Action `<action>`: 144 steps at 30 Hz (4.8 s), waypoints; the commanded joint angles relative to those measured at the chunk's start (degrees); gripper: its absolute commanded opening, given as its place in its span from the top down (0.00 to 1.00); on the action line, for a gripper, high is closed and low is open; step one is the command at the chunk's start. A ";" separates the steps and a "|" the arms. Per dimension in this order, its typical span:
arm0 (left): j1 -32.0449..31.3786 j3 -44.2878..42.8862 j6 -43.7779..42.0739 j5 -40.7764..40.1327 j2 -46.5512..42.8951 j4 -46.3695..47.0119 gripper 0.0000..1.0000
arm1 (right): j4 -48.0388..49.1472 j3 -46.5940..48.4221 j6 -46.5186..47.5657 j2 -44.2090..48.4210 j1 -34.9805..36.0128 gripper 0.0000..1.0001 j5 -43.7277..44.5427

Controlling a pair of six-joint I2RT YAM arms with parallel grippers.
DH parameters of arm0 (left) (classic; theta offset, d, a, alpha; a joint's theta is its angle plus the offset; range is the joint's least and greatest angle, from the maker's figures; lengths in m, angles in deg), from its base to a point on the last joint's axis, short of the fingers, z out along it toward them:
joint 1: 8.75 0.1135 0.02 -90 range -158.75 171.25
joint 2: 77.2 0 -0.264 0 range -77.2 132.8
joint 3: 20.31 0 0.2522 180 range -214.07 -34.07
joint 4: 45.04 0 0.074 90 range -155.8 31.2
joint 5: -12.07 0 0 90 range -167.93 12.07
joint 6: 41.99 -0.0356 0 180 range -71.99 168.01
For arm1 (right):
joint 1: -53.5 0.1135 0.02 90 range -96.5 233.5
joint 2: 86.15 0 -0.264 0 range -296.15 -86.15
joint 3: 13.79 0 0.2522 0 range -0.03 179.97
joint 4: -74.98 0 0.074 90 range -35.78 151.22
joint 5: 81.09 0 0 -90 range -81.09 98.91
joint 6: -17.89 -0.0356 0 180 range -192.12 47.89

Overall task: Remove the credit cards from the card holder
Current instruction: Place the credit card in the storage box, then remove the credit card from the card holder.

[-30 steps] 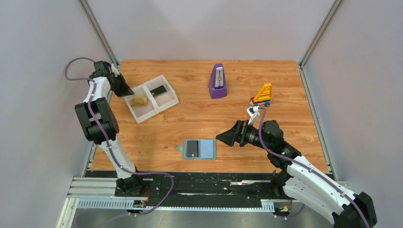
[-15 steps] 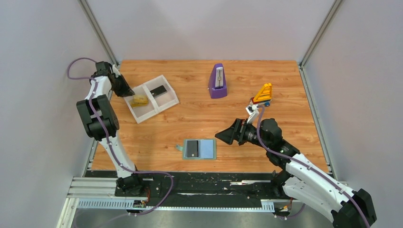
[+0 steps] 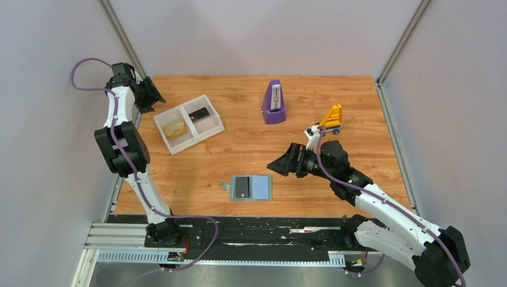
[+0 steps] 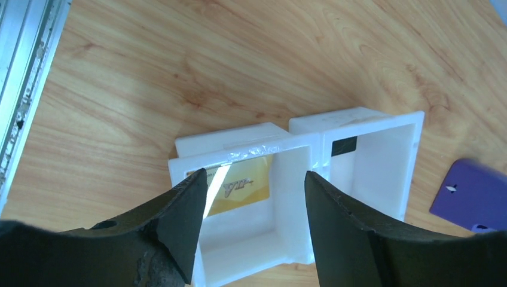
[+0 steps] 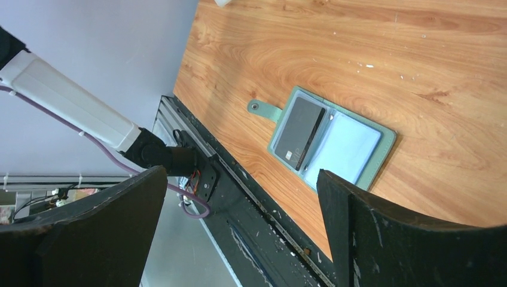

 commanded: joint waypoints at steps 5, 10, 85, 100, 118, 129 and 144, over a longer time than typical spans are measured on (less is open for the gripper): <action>-3.47 3.44 4.94 2.76 -10.77 -2.73 0.31 | -5.73 5.43 -0.96 -3.82 0.12 0.02 -0.01; -9.35 13.37 3.57 6.55 -18.67 -3.19 0.32 | -7.20 6.02 -1.03 -7.06 0.12 0.06 -1.38; -47.32 65.96 15.72 7.36 -47.53 16.72 0.55 | 6.86 13.79 -1.75 -45.50 8.03 0.77 -3.58; -51.19 66.46 17.83 7.95 -40.09 24.17 0.70 | 5.81 13.11 -2.09 -44.29 8.03 0.78 -2.98; -51.18 72.57 18.46 7.33 -33.64 32.59 0.82 | 6.07 13.14 -2.45 -46.04 8.03 0.78 -2.63; -51.14 73.87 18.89 6.73 -34.09 32.85 0.86 | 5.94 12.81 -2.62 -46.45 8.13 0.76 -2.28; -51.19 74.12 19.25 7.15 -32.49 33.28 0.86 | 4.75 12.78 -2.47 -45.81 8.12 0.77 -1.14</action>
